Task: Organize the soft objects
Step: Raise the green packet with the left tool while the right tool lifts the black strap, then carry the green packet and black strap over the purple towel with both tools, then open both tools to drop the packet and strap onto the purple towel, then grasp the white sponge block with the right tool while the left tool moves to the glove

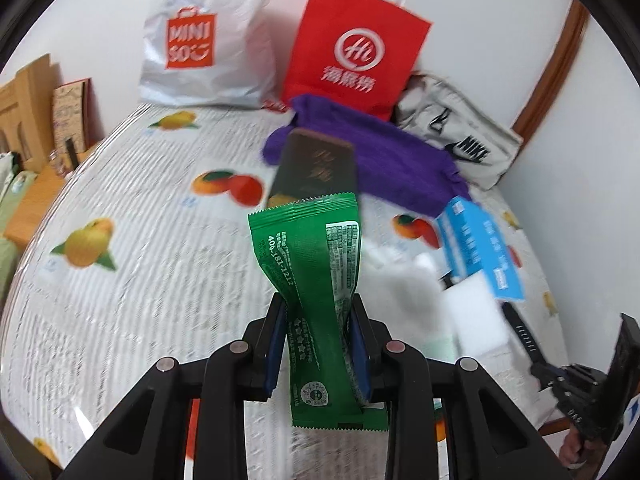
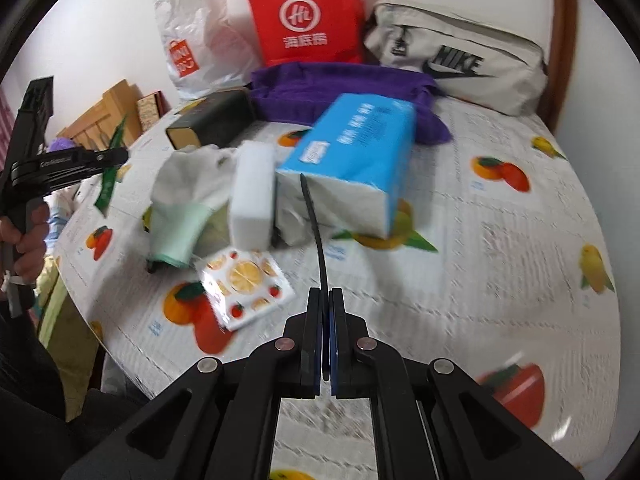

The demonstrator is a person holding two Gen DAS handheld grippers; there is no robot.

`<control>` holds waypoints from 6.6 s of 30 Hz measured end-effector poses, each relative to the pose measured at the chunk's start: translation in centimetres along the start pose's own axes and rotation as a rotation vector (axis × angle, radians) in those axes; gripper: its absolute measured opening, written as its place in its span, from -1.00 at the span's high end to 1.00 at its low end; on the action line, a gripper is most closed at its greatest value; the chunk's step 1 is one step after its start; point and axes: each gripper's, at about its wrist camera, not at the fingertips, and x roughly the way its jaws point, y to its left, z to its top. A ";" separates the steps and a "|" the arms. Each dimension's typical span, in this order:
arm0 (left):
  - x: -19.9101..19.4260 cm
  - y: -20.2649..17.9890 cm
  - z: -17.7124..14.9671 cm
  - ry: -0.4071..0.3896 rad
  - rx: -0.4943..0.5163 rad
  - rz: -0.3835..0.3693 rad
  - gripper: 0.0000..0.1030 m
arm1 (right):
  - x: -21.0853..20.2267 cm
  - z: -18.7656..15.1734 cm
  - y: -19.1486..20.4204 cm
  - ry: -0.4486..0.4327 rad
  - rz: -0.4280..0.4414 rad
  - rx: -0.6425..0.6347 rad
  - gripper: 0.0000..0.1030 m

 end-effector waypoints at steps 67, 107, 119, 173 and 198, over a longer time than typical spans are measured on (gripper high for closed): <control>5.6 0.6 -0.2 0.120 0.008 0.040 0.48 | 5.2 0.1 1.9 0.085 -0.054 -0.074 0.59; 3.1 -1.6 10.8 0.001 0.079 0.009 0.48 | 1.0 14.8 -0.1 -0.129 -0.026 -0.034 0.61; 7.4 -3.6 17.2 0.020 0.099 -0.034 0.48 | 5.5 22.1 -2.9 -0.142 -0.035 0.015 0.61; 15.5 -8.2 23.9 0.079 0.190 0.043 -0.21 | 12.2 25.8 -5.9 -0.022 0.046 0.075 0.00; 2.9 -5.5 6.1 0.085 0.122 -0.034 -0.27 | 2.8 10.0 2.2 -0.042 0.070 0.055 -0.01</control>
